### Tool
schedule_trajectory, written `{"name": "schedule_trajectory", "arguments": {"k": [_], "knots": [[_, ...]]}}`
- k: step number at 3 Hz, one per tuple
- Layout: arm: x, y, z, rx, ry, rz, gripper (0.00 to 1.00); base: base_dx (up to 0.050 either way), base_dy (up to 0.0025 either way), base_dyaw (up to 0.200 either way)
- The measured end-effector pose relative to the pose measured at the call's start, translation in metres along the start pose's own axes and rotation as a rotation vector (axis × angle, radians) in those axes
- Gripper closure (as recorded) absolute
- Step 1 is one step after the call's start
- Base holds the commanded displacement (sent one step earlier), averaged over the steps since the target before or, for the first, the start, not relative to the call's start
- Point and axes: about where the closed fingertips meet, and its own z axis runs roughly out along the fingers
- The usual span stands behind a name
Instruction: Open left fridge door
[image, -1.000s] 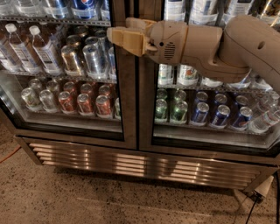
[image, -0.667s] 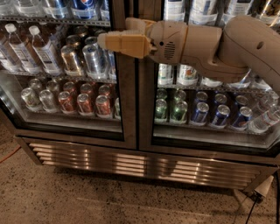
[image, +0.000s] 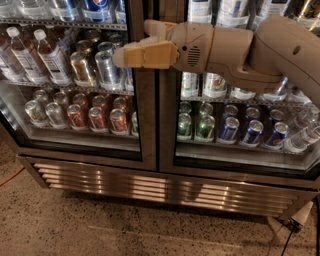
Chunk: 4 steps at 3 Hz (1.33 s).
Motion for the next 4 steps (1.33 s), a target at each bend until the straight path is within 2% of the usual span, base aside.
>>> {"name": "schedule_trajectory", "arguments": {"k": [1,4], "knots": [[-0.0043,-0.0020,0.0370,-0.008,-0.001,0.018,0.00,0.000,0.00000,0.000],[-0.0062,-0.0061,0.0409,-0.010,0.018,0.021,0.00,0.000,0.00000,0.000]]}}
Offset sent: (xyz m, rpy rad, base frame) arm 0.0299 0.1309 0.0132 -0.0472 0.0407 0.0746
